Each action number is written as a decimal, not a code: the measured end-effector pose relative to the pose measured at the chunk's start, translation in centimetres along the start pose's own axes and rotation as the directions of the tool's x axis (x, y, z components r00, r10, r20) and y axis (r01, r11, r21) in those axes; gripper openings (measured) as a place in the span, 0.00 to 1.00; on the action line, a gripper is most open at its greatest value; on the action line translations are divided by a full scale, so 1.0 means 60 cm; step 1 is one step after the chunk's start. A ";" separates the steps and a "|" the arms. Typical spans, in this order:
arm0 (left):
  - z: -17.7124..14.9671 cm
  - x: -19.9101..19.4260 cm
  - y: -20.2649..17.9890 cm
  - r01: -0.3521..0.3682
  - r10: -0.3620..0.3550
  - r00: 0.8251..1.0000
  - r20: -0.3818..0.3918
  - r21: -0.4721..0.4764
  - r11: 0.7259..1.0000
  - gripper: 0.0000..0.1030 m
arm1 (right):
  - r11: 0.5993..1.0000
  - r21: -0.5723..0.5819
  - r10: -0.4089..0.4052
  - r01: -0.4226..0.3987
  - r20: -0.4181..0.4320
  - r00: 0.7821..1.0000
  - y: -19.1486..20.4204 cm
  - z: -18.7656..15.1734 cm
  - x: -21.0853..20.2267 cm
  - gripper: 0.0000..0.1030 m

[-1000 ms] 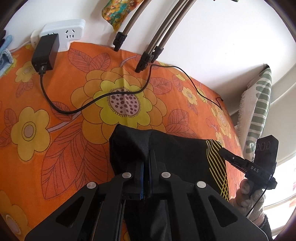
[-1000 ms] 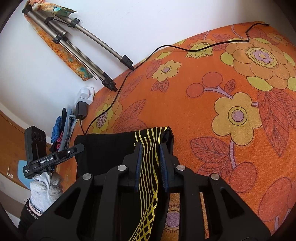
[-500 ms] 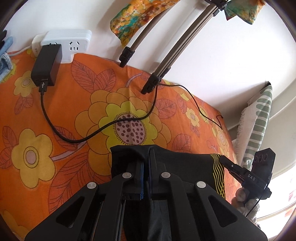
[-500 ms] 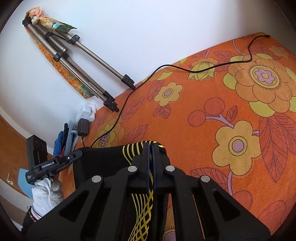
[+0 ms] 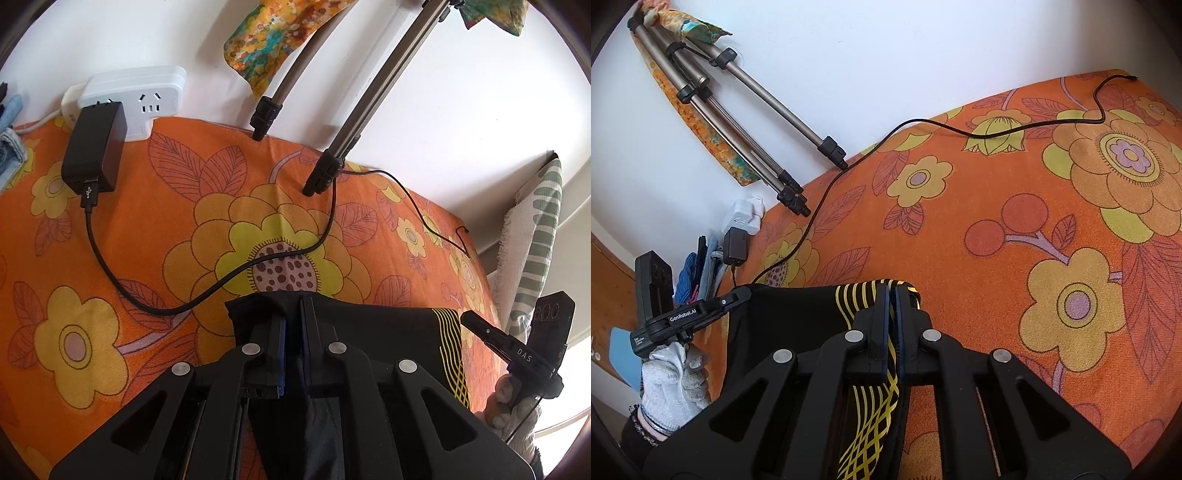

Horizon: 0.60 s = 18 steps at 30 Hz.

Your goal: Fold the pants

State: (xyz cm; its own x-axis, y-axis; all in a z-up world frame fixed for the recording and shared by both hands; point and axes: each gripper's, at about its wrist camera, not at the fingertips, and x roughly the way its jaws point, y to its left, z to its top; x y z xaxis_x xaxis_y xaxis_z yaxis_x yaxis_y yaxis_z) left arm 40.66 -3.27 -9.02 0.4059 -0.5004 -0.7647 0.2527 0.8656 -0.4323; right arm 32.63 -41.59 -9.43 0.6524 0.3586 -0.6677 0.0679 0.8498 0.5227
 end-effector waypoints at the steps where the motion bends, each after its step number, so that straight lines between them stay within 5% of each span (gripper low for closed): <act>1: 0.002 -0.005 0.001 0.001 -0.001 1.000 -0.002 -0.005 1.000 0.08 | 1.000 -0.001 -0.001 0.001 0.005 1.000 -0.003 0.002 -0.008 0.04; 3: 0.005 -0.015 0.003 0.007 -0.007 1.000 -0.005 -0.005 1.000 0.14 | 1.000 0.003 -0.001 0.001 0.016 1.000 -0.012 0.004 -0.026 0.04; 6: 0.007 -0.040 0.006 -0.014 0.014 1.000 0.026 0.002 1.000 0.44 | 1.000 0.008 0.007 -0.008 0.039 0.999 -0.026 0.003 -0.051 0.19; 8: 0.006 -0.056 0.016 0.015 -0.014 0.999 0.045 -0.013 1.000 0.47 | 0.999 -0.005 0.032 -0.032 0.031 0.999 -0.027 0.001 -0.056 0.50; 9: 0.003 -0.061 0.021 0.022 -0.021 0.999 0.042 -0.024 0.999 0.50 | 0.999 -0.021 0.048 -0.048 0.018 0.999 -0.024 -0.002 -0.055 0.55; 18: -0.025 -0.026 0.023 -0.009 0.008 0.999 -0.035 -0.007 1.000 0.56 | 0.987 -0.147 0.051 -0.060 -0.062 0.997 0.021 -0.016 -0.005 0.58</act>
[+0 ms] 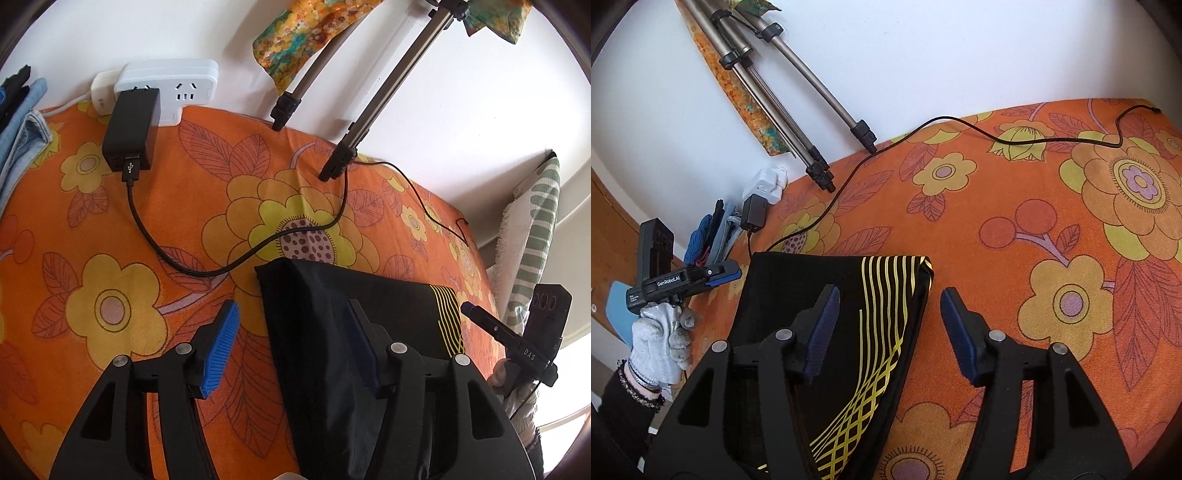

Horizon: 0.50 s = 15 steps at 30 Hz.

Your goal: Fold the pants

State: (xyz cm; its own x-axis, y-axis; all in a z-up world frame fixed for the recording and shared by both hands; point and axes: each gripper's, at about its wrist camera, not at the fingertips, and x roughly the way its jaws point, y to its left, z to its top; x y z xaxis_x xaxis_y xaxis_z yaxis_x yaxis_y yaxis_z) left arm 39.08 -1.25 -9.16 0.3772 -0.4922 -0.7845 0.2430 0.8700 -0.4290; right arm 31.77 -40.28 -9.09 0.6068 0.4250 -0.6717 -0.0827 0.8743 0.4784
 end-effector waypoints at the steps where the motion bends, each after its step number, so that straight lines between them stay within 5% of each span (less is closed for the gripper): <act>1: -0.002 0.002 -0.002 -0.008 0.008 1.000 0.000 0.008 1.000 0.56 | 1.000 0.000 -0.007 0.007 0.004 1.000 0.000 0.002 0.002 0.61; 15: -0.006 0.035 -0.023 -0.077 0.075 0.997 0.027 0.083 0.994 0.57 | 0.996 -0.055 -0.077 0.075 -0.038 0.996 0.005 0.002 0.041 0.64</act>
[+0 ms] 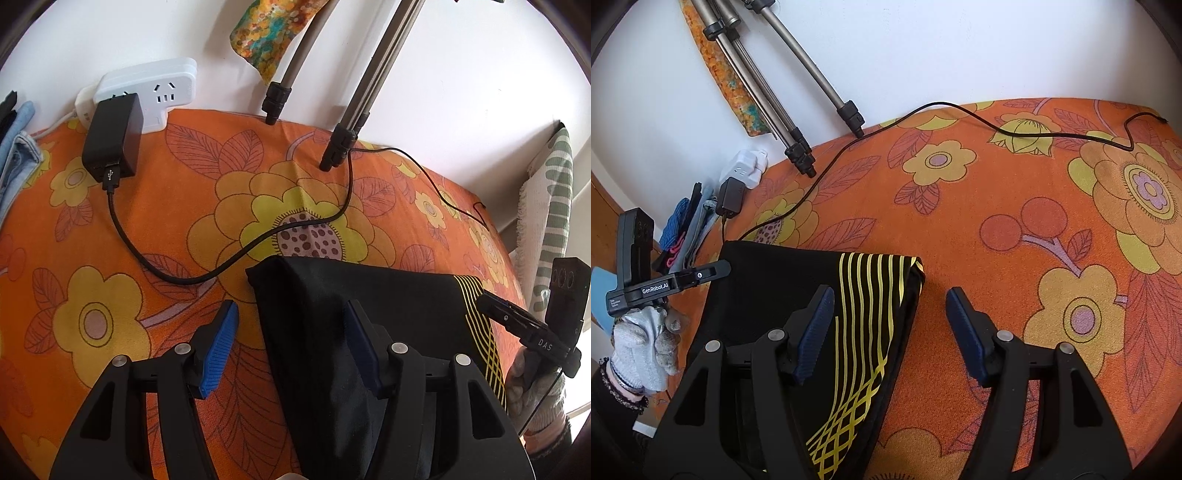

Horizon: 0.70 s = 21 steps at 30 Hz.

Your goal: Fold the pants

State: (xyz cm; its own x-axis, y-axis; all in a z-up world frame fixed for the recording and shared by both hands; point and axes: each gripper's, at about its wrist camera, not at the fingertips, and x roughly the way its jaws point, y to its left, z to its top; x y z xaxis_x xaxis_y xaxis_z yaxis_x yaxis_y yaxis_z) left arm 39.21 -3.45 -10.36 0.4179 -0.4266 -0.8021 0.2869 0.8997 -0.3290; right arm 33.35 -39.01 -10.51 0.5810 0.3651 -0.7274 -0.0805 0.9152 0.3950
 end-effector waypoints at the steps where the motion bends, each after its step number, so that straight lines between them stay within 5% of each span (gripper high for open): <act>1: 0.000 0.001 -0.002 -0.002 0.002 1.000 0.004 0.003 1.000 0.57 | 1.000 -0.009 -0.004 0.004 0.000 1.000 0.003 0.000 0.002 0.64; 10: -0.003 0.006 -0.012 -0.005 0.003 0.999 0.054 0.036 0.999 0.57 | 0.999 -0.053 -0.005 0.005 -0.002 1.000 0.015 -0.001 0.008 0.66; 17: -0.004 0.012 -0.026 -0.033 0.028 0.996 0.085 0.061 0.998 0.56 | 0.996 -0.088 0.005 -0.006 -0.018 1.000 0.029 -0.003 0.014 0.47; 21: -0.006 0.017 -0.030 -0.034 0.029 0.996 0.084 0.059 0.998 0.16 | 0.997 -0.075 0.027 -0.029 -0.032 0.999 0.024 -0.004 0.017 0.19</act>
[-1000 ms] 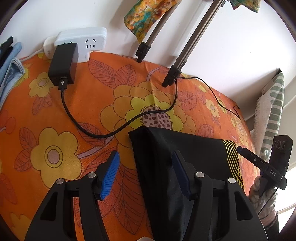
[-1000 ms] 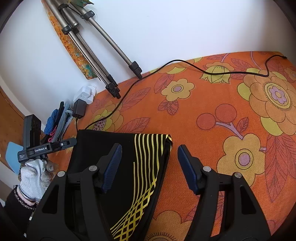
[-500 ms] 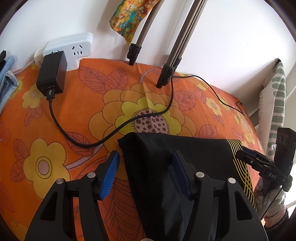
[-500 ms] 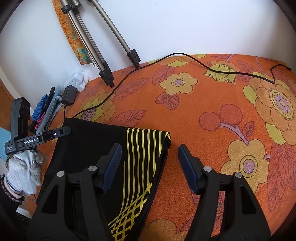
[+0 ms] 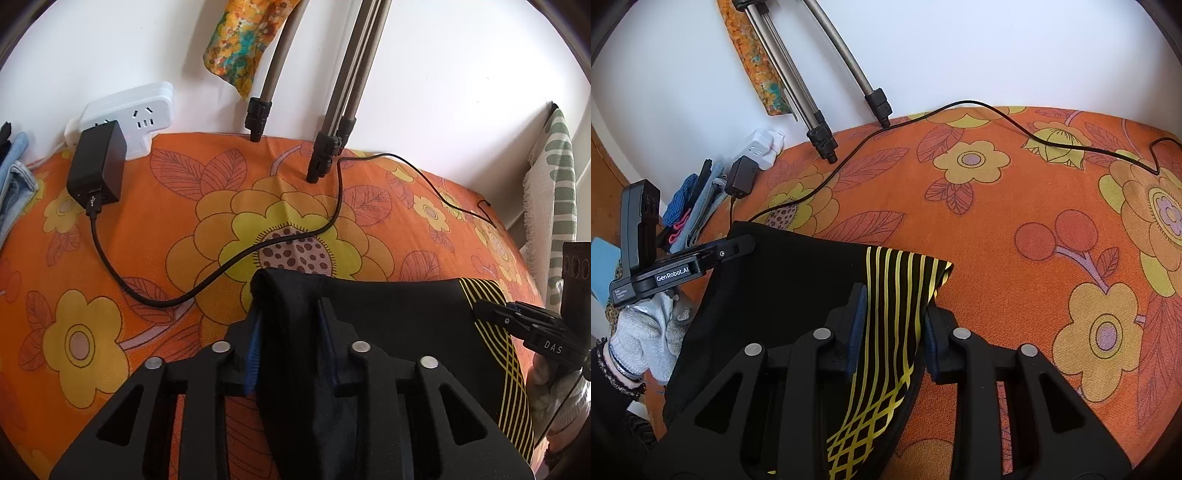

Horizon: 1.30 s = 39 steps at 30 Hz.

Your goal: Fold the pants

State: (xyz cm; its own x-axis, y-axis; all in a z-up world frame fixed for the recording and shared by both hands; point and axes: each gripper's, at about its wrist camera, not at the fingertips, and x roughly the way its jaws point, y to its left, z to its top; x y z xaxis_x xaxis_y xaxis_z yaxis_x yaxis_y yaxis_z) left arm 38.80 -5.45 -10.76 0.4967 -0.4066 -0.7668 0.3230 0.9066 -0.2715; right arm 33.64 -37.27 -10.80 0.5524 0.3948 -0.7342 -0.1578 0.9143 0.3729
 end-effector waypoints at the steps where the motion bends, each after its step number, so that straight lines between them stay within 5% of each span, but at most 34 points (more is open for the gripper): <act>1: 0.001 0.000 0.001 0.009 -0.009 1.000 0.002 -0.014 1.000 0.14 | 1.000 -0.002 0.001 -0.001 -0.005 1.000 0.001 0.000 0.002 0.15; 9: -0.004 -0.021 -0.001 0.033 -0.030 0.998 0.055 -0.051 0.998 0.10 | 1.000 0.000 0.005 -0.005 0.047 0.999 0.016 -0.003 -0.012 0.06; 21: -0.011 -0.207 -0.055 0.071 -0.079 0.965 0.249 0.040 0.997 0.09 | 0.998 -0.053 -0.018 0.032 0.247 0.969 0.095 -0.017 -0.156 0.05; 26: -0.020 -0.308 -0.078 0.078 -0.101 0.931 0.350 0.078 0.994 0.09 | 0.989 -0.119 -0.040 0.089 0.364 0.931 0.157 -0.031 -0.243 0.05; 39: -0.021 -0.526 -0.094 0.025 -0.098 0.835 0.542 0.140 0.990 0.09 | 0.930 -0.252 -0.049 0.266 0.633 0.773 0.349 -0.046 -0.418 0.05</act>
State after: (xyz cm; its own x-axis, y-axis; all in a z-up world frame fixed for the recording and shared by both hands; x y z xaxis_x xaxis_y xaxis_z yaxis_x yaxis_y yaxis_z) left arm 20.29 2.40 14.24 0.8195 -0.4894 -0.2981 0.4451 0.8713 -0.2069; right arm 14.21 -27.74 13.86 0.9525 0.2029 -0.2270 -0.2065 0.9784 0.0083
